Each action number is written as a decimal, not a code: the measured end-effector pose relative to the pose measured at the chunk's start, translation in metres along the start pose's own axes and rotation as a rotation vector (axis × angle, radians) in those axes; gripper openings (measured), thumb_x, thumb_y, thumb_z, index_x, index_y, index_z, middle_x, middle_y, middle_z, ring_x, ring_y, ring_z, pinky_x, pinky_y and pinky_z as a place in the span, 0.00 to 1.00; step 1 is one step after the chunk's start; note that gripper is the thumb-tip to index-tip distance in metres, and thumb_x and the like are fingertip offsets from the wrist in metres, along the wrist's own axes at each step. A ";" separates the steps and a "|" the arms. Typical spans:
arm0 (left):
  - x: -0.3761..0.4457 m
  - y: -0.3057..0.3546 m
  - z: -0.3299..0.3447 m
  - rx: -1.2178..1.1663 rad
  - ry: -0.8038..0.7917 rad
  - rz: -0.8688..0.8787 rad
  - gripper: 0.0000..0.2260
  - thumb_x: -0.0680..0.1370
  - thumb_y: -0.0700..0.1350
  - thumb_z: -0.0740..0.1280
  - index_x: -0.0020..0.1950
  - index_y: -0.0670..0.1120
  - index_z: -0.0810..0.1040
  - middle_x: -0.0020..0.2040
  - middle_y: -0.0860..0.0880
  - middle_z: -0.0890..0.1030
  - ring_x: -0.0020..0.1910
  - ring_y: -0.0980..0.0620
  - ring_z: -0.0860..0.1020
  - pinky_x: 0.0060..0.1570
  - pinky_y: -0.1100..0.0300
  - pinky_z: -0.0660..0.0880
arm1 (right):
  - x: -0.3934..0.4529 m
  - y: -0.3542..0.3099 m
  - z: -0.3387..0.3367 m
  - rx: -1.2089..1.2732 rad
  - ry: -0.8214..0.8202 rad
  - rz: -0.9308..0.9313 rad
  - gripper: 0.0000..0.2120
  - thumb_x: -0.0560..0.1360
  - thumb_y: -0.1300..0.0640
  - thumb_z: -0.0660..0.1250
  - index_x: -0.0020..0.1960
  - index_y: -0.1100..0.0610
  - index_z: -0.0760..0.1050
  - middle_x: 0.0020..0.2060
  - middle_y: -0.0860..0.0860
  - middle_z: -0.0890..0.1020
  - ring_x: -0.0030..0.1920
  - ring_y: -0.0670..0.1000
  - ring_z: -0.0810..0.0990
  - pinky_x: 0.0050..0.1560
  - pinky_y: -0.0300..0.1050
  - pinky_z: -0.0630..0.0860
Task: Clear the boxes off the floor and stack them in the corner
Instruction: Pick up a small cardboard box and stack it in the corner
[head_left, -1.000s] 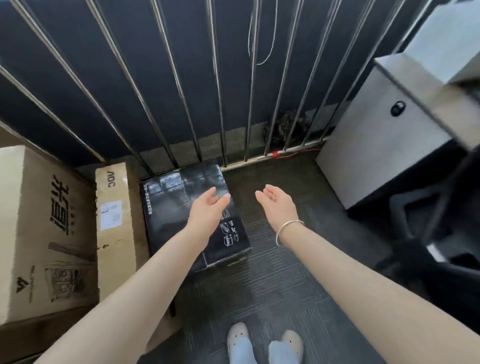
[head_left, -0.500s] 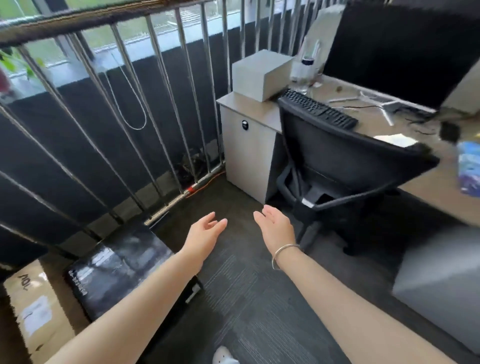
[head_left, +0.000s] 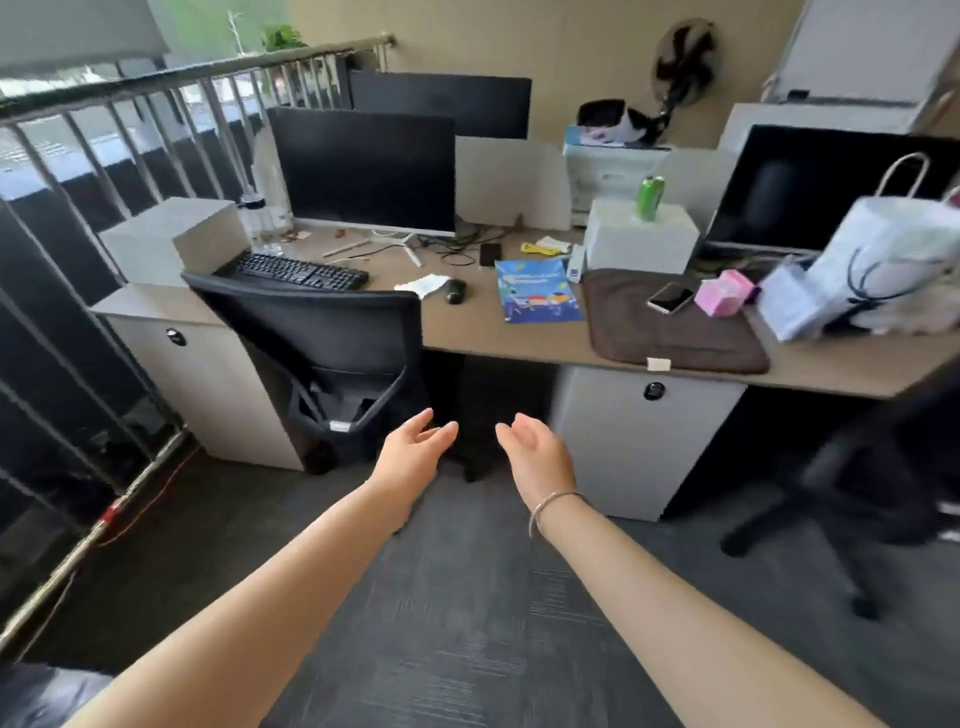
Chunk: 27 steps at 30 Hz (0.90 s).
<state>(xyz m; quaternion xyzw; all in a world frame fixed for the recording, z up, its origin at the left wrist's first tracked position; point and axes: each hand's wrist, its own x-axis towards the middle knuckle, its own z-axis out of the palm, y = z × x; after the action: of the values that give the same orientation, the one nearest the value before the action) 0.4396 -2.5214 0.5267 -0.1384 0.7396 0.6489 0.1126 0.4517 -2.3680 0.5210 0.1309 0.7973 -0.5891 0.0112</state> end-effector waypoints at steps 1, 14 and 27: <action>-0.002 0.006 0.028 0.008 -0.042 0.011 0.28 0.77 0.52 0.69 0.76 0.51 0.64 0.65 0.50 0.77 0.56 0.53 0.77 0.60 0.54 0.74 | 0.000 0.007 -0.030 0.005 0.044 0.009 0.17 0.78 0.50 0.64 0.65 0.55 0.73 0.67 0.50 0.75 0.67 0.49 0.73 0.54 0.31 0.64; -0.016 0.059 0.400 0.179 -0.578 0.068 0.21 0.81 0.47 0.64 0.74 0.47 0.68 0.59 0.49 0.76 0.45 0.55 0.75 0.54 0.55 0.74 | 0.004 0.115 -0.366 0.225 0.585 0.122 0.23 0.78 0.54 0.66 0.71 0.60 0.69 0.68 0.54 0.74 0.66 0.50 0.74 0.63 0.38 0.68; -0.005 0.162 0.815 0.304 -1.098 0.161 0.15 0.82 0.45 0.63 0.69 0.49 0.73 0.49 0.55 0.80 0.46 0.58 0.76 0.48 0.58 0.73 | 0.081 0.193 -0.721 0.342 1.107 0.192 0.22 0.77 0.57 0.67 0.69 0.62 0.70 0.65 0.55 0.76 0.64 0.50 0.76 0.61 0.38 0.69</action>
<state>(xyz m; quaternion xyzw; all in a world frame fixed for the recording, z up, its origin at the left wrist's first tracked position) 0.3765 -1.6937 0.5709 0.2930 0.6660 0.5187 0.4490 0.5147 -1.6203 0.5467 0.4908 0.5625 -0.5498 -0.3748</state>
